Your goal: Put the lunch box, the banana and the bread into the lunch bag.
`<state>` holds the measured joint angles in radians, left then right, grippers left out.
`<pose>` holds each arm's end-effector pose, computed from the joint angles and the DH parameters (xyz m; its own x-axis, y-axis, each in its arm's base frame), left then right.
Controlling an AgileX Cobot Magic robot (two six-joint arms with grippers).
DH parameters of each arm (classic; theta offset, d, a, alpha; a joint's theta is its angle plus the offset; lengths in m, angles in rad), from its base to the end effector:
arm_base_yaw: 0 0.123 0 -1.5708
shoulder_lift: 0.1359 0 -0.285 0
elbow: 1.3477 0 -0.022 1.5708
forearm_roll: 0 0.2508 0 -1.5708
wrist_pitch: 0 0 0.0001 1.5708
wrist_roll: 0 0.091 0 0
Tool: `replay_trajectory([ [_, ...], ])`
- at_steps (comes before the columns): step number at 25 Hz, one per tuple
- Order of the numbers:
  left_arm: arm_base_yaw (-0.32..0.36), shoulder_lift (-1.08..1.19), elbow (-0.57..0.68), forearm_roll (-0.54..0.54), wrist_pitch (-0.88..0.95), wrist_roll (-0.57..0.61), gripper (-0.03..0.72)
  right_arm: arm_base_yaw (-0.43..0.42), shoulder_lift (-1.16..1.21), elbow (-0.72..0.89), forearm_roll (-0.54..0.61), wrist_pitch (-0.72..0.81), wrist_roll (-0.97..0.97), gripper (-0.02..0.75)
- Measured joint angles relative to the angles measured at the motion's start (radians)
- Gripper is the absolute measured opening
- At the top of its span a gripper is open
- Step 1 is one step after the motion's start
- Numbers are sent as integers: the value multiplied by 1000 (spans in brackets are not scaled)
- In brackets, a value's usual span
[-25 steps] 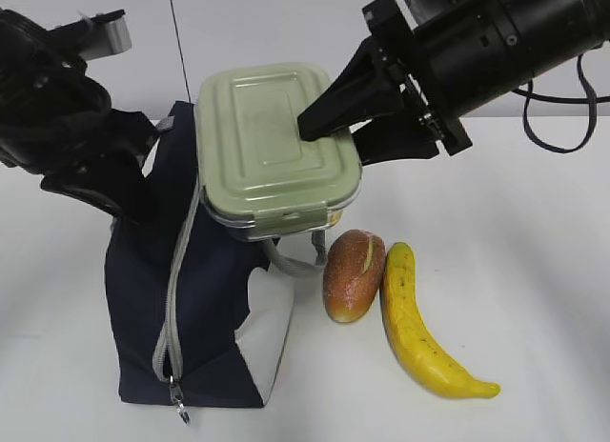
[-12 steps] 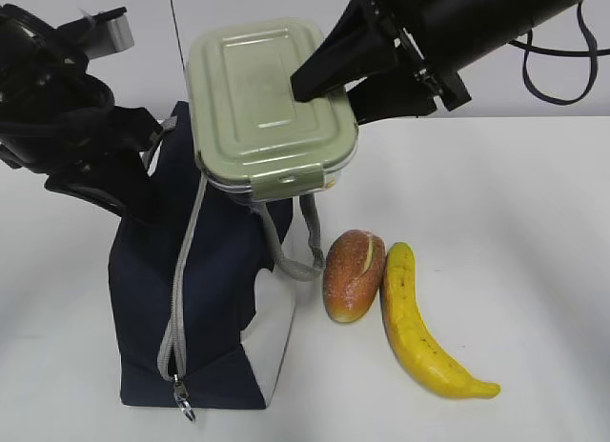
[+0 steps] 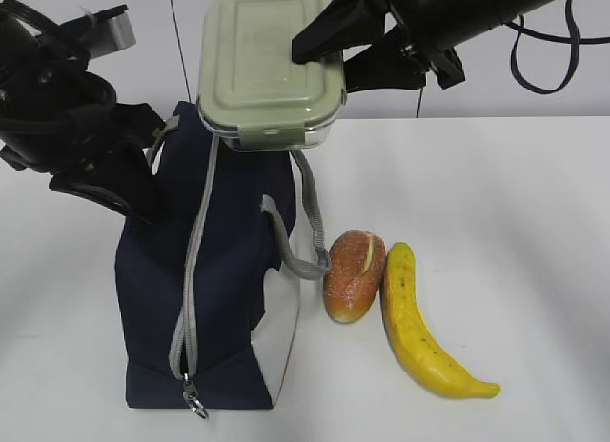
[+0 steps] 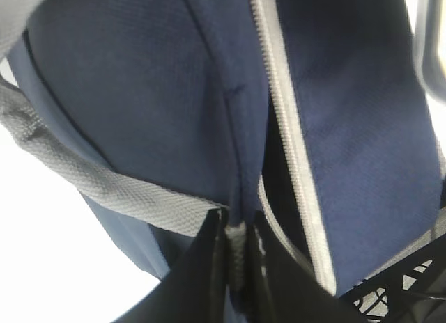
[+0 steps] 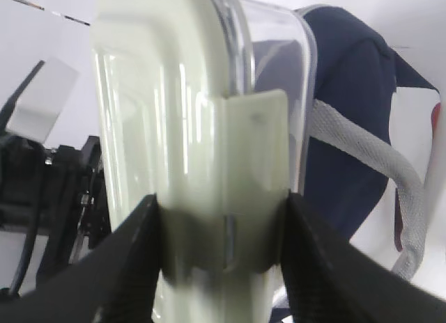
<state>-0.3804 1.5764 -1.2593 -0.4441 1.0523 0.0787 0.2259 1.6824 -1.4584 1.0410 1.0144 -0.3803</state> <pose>0.2817 -0.1492 0.2896 -0.9368 0.2225 -0.2699 0.3190 0.8600 -0.3984 0.3393 0.1464 0.3417 -0.8896 0.0373 -0.4553 -0.3540 0.5737 0.7386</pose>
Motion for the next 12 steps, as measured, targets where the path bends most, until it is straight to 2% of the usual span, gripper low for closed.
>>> replay_trajectory([
  [5, 0, 0, 0, -10, 0, 0, 20, 13, 9, 0, 12, -40, 9, 371],
  [9, 0, 0, 0, -20, -3, 0, 20, 57, 45, 0, 23, -52, 15, 371],
  [12, 0, 0, 0, -22, -4, 0, 20, 75, 74, -1, -17, -52, 24, 371],
])
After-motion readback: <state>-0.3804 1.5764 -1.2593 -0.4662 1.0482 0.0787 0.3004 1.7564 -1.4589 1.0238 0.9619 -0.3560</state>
